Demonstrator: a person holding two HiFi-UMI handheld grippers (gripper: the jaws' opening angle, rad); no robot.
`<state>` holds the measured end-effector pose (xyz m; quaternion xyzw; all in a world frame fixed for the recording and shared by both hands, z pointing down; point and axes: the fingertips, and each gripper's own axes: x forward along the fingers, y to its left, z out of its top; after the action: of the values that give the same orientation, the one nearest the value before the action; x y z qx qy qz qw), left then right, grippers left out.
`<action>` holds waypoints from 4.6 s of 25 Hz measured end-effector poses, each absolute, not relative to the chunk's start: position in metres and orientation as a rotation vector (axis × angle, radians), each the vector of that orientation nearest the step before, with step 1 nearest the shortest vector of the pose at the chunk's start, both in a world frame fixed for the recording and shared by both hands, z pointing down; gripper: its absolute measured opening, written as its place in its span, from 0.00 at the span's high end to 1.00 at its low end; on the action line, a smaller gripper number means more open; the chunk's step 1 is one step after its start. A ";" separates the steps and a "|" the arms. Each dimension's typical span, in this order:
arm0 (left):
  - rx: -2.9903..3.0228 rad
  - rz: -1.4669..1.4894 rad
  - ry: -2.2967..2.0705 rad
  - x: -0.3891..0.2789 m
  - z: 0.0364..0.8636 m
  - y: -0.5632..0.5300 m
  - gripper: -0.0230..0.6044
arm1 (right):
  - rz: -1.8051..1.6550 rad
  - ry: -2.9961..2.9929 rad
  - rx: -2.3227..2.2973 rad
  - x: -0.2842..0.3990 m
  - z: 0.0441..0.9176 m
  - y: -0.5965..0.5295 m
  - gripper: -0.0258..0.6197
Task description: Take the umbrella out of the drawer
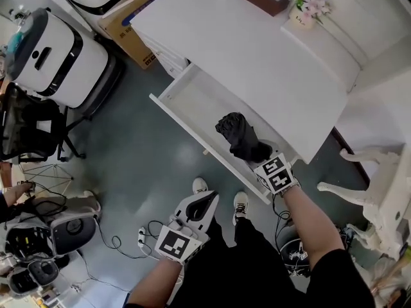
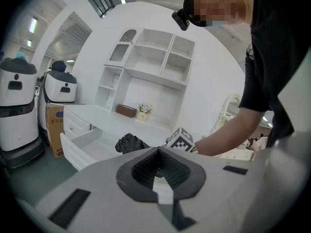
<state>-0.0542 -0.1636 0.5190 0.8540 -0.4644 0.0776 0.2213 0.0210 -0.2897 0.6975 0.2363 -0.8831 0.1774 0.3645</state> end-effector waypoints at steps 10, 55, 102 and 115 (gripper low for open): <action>2.378 0.230 -1.384 -0.038 0.494 -0.158 0.97 | 0.442 -2.501 0.752 0.041 0.584 -0.280 0.57; 2.448 0.095 -1.560 -0.110 0.381 0.047 0.97 | 0.559 -2.915 0.950 0.003 0.376 -0.013 0.57; 2.515 0.046 -1.388 -0.093 0.393 0.114 0.97 | 0.596 -2.877 1.002 -0.001 0.393 0.105 0.57; 2.515 0.051 -1.381 -0.102 0.396 0.113 0.97 | 0.616 -2.876 1.004 -0.011 0.394 0.104 0.57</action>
<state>-0.1021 0.1133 0.3961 0.8683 -0.4768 0.0176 0.1354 -0.0109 0.1045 0.3944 0.3229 -0.9253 0.1980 0.0167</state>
